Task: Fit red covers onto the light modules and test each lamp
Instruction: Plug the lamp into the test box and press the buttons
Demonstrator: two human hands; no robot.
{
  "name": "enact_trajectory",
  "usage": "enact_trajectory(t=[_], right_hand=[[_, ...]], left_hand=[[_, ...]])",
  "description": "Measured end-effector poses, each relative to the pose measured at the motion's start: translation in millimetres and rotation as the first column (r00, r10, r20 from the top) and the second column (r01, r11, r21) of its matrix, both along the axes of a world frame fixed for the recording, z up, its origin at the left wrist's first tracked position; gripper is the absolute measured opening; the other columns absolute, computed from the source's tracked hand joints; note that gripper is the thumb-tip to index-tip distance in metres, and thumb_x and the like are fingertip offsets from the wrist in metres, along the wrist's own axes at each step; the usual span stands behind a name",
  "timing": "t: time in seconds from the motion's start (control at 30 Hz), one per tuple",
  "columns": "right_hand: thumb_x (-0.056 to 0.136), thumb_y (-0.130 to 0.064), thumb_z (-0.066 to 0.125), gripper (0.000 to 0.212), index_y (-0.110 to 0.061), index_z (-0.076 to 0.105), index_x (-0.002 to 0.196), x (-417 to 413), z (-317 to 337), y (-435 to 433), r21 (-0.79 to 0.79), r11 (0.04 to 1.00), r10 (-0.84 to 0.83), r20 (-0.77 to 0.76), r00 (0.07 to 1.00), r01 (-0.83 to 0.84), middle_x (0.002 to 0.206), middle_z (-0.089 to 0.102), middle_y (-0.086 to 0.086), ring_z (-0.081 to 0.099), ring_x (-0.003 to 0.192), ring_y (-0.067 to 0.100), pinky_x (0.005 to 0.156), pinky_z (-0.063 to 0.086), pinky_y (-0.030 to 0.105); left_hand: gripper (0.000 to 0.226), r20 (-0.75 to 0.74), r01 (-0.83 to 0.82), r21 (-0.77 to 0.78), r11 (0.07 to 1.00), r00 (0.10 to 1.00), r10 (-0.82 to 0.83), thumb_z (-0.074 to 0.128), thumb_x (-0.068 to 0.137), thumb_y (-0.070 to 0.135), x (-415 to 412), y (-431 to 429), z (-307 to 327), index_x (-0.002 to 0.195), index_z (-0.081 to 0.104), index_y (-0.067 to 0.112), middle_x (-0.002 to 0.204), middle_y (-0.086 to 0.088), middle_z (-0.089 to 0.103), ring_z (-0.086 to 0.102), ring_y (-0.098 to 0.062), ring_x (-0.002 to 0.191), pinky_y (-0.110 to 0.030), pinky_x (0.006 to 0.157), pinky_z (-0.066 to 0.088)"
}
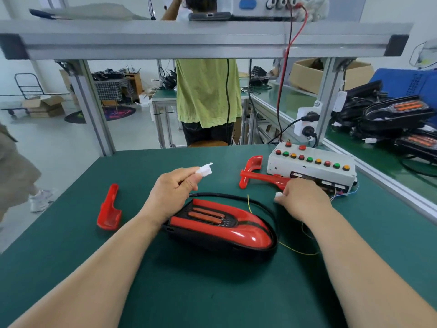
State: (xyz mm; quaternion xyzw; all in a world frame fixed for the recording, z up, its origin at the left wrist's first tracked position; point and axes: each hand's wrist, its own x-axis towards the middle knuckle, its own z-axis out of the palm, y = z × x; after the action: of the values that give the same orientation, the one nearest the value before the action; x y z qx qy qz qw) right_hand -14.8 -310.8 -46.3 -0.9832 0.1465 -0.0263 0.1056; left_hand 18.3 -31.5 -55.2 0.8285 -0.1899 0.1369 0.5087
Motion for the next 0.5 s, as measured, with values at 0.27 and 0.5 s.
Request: enact_trajectory(t=[0.27,0.5], right_hand=[[0.091,-0.032,0.069,0.012,-0.021,0.069,0.096,-17.0,8.5,23.8,0.258,0.883,0.276,0.39,0.879,-0.392,0.085,0.066,-0.011,0.06,0.088,0.017,0.082,0.046,0.034],[0.085,-0.019,0.077,0.016,-0.023,0.074,0.099,-21.1,9.6,42.5,0.315,0.772,0.343,0.525,0.779,-0.552,0.088,0.071,-0.013,0.064,0.087,0.006,0.086,0.048,0.029]], left_hand=[[0.031,0.013,0.095,-0.028,0.995,0.995,-0.095,0.069,0.092,0.02,-17.8,-28.1,-6.1,0.089,0.07,0.051,0.062,0.012,0.055,0.049,-0.001,0.06,-0.011,0.062,0.039],[0.015,-0.012,0.122,-0.001,0.993,0.992,-0.122,0.069,0.091,0.021,-24.1,-30.2,-4.1,0.09,0.071,0.036,0.065,0.014,0.057,0.046,-0.003,0.061,-0.016,0.06,0.038]])
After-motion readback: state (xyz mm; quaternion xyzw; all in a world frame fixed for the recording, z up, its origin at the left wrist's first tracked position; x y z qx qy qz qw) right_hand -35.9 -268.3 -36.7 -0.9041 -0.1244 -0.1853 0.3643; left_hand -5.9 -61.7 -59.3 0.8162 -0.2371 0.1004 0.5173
